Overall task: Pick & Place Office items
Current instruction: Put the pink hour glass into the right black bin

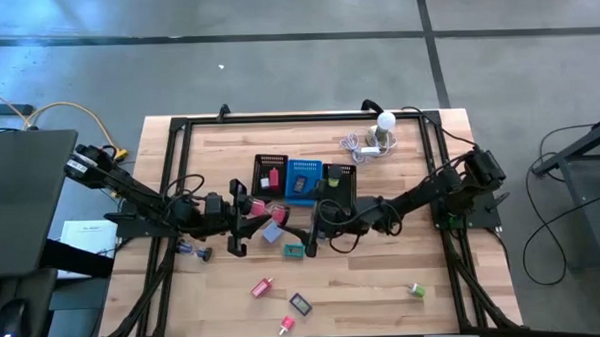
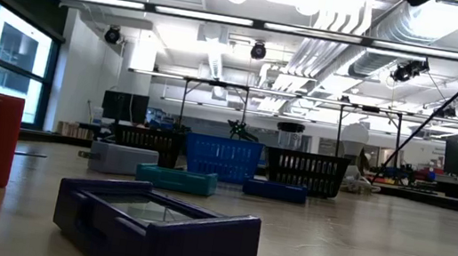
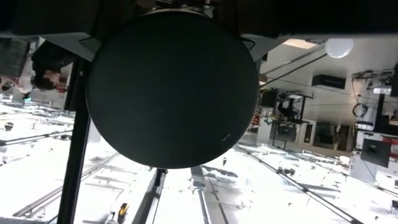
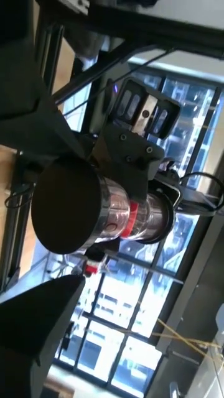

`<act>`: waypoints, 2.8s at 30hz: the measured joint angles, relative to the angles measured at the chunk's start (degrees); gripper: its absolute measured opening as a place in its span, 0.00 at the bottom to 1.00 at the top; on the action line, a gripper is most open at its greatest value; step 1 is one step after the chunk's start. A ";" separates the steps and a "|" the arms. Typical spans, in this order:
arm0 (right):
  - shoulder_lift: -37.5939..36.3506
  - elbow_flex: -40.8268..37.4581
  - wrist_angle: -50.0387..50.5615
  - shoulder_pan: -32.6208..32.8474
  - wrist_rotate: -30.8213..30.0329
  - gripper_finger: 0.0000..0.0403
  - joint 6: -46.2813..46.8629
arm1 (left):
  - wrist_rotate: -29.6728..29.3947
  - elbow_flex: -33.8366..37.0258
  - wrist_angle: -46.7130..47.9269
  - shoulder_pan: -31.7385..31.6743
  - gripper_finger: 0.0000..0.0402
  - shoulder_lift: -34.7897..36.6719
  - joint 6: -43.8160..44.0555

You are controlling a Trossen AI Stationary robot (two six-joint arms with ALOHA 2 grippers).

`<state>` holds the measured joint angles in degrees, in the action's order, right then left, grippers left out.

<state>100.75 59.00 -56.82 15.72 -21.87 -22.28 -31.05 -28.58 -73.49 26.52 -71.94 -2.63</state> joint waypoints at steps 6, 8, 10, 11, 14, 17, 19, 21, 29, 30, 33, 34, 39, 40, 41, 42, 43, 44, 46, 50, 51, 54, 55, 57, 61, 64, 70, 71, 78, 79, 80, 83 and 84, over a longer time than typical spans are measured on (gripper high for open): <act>0.00 0.00 -0.53 -0.14 2.58 0.60 0.00 | 0.00 0.00 0.08 0.00 0.39 0.00 -0.58; 0.00 0.00 -0.50 -0.13 2.82 0.54 0.00 | -0.03 0.00 0.15 0.00 0.39 0.02 -0.57; 0.00 0.00 -0.50 -0.15 3.28 0.50 0.00 | 0.00 0.00 0.21 0.00 0.39 0.07 -0.48; 0.00 0.00 -0.50 -0.17 3.56 0.50 -0.02 | -0.01 0.00 0.28 0.00 0.39 0.09 -0.46; 0.00 0.00 -0.50 -0.17 3.78 0.50 -0.02 | -0.13 0.00 0.37 0.00 0.39 0.09 -0.46; 0.00 0.00 -0.50 -0.17 3.78 0.50 -0.02 | -0.13 0.00 0.43 0.00 0.39 0.09 -0.40; 0.00 0.00 -0.48 -0.17 3.78 0.52 -0.02 | -0.13 0.00 0.67 0.00 0.40 0.11 -0.37; 0.00 0.00 -0.42 -0.15 3.78 0.52 -0.02 | 0.00 0.00 0.90 0.31 0.41 0.11 -0.38; 0.00 0.00 -0.31 -0.13 4.04 0.50 -0.19 | 0.16 0.00 1.15 0.66 0.43 0.11 -0.50; 0.00 0.00 -0.31 -0.13 4.04 0.50 -0.22 | 0.34 0.00 1.18 0.66 0.44 0.11 -0.93; 0.00 0.00 -0.31 -0.11 4.39 0.50 -0.24 | 1.01 0.00 1.20 1.20 0.44 0.11 -2.89; 0.00 0.00 -0.29 -0.09 4.56 0.50 -0.26 | 1.25 0.00 1.26 1.50 0.44 0.11 -3.53; 0.00 0.00 -0.24 -0.04 4.89 0.50 -0.48 | 1.49 0.00 1.40 2.59 0.44 0.07 -5.51; 0.00 0.00 -0.24 -0.02 4.87 0.50 -0.58 | 1.46 0.00 1.40 2.70 0.44 0.07 -5.53; 0.00 0.00 -0.24 -0.02 4.83 0.50 -0.99 | 1.33 0.00 1.40 2.80 0.44 0.07 -5.55; 0.00 0.00 -0.26 0.00 4.60 0.50 -1.56 | 1.14 0.00 1.39 2.84 0.44 0.07 -5.57; -0.22 0.00 -0.17 0.22 4.05 0.50 -1.96 | 0.64 0.00 1.36 2.84 0.44 0.07 -5.59; -0.50 0.00 0.00 0.57 3.29 0.50 -2.21 | -0.11 0.00 1.31 2.84 0.44 0.07 -5.58; -1.08 0.00 -0.21 1.11 0.99 0.50 -3.49 | -1.49 0.00 1.11 2.90 0.44 0.07 -5.62; -1.66 0.09 -1.64 3.06 -7.15 0.50 -8.63 | -1.64 0.00 1.44 3.61 0.44 0.00 -5.71; -1.63 0.09 -1.34 3.68 -9.96 0.50 -10.28 | -1.64 0.00 1.28 4.00 0.44 0.00 -6.06; -1.57 0.07 -1.03 5.98 -17.51 0.50 -14.29 | -1.94 0.00 1.35 5.65 0.44 0.00 -8.41; -1.57 0.09 -0.87 6.78 -20.54 0.50 -15.50 | -1.95 0.00 1.32 6.35 0.44 0.00 -9.03; -1.56 0.07 -0.37 8.40 -26.82 0.50 -18.08 | -2.61 0.00 1.27 7.79 0.44 0.00 -10.14; -2.72 0.07 1.91 12.05 -40.16 0.50 -21.46 | -10.36 0.00 1.25 11.15 0.44 0.02 -11.08; -4.68 0.05 7.66 15.22 -49.65 0.50 -20.87 | -17.53 0.00 1.66 13.08 0.44 0.05 -11.42; -8.40 0.04 15.27 21.16 -63.81 0.50 -15.37 | -20.57 0.02 4.93 14.86 0.44 0.09 -13.36; -8.93 0.04 15.72 22.23 -66.64 0.50 -15.49 | -20.58 0.02 5.61 14.97 0.44 0.09 -13.14; -13.80 -0.46 16.06 29.89 -68.10 0.50 -9.56 | -21.59 0.04 8.54 14.95 0.44 0.07 -12.50; -14.32 -0.46 16.31 30.61 -68.18 0.50 -8.43 | -21.55 0.03 8.56 14.95 0.44 0.11 -12.47; -14.56 -0.48 16.28 31.22 -68.17 0.50 -7.49 | -21.55 0.02 8.69 14.95 0.44 0.09 -12.46; -14.67 -0.48 16.34 31.75 -68.18 0.50 -5.86 | -21.57 0.04 8.81 14.93 0.44 0.09 -12.35; -14.67 -0.50 16.53 32.00 -68.15 0.50 -5.21 | -21.57 0.03 8.81 14.92 0.44 0.09 -12.35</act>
<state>86.08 58.51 -40.29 47.72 -90.02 -27.49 -52.62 -28.55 -64.69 41.45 -71.85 -14.98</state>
